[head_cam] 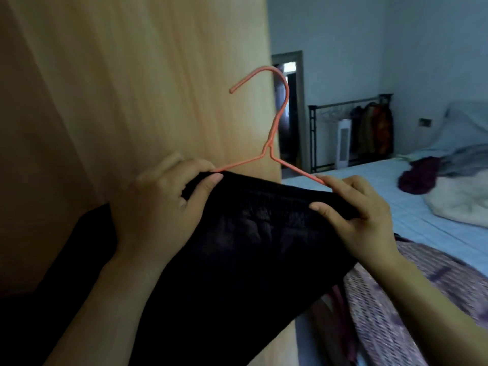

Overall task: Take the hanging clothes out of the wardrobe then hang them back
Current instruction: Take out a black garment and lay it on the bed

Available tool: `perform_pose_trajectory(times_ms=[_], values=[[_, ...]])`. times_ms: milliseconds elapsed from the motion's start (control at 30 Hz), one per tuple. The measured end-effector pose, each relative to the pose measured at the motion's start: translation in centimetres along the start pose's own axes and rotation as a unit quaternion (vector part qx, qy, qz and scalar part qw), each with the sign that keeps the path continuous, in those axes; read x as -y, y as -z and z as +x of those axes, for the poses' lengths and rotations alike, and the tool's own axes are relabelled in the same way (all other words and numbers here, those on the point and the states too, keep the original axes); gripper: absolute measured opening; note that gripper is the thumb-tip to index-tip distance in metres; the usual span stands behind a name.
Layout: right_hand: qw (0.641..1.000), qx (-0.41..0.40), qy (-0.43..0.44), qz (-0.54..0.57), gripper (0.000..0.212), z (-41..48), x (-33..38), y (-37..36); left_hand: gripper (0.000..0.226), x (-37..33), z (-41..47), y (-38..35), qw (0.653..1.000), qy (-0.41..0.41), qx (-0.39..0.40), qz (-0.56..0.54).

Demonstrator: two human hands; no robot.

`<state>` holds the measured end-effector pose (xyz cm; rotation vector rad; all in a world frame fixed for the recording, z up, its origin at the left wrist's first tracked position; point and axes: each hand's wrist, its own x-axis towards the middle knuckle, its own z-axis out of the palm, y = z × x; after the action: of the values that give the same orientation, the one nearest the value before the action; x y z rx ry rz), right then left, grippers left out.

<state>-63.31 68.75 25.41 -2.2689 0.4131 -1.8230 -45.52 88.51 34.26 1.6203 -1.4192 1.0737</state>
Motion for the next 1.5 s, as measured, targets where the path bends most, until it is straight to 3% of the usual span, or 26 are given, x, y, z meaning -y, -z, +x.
perform_pose_trajectory(times_ms=[300, 600, 933, 1067, 1267, 1500], values=[[0.992, 0.007, -0.060, -0.111, 0.044, -4.1, -15.9, 19.0, 0.027, -18.7, 0.9, -16.4, 0.990, 0.010, 0.063, -0.124], [0.979, 0.028, -0.095, -0.177, 0.046, -7.5, -27.4, 30.8, 0.025, -31.3, -0.1, -27.7, 0.974, 0.054, 0.117, -0.184], [0.962, 0.090, -0.064, -0.250, 0.044, -2.6, -40.0, 32.1, 0.030, -33.8, 0.9, -41.9, 0.943, 0.154, 0.144, -0.259], [0.956, 0.139, -0.072, -0.246, 0.044, -2.6, -47.5, 30.2, 0.017, -33.3, 0.7, -50.3, 0.925, 0.193, 0.171, -0.280], [0.935, 0.250, -0.148, -0.205, 0.049, -6.7, -58.2, 26.7, 0.015, -32.4, -2.1, -62.0, 0.883, 0.271, 0.274, -0.267], [0.921, 0.235, -0.237, -0.203, 0.050, -10.2, -65.4, 28.4, 0.007, -36.8, -1.2, -70.1, 0.863, 0.271, 0.343, -0.253]])
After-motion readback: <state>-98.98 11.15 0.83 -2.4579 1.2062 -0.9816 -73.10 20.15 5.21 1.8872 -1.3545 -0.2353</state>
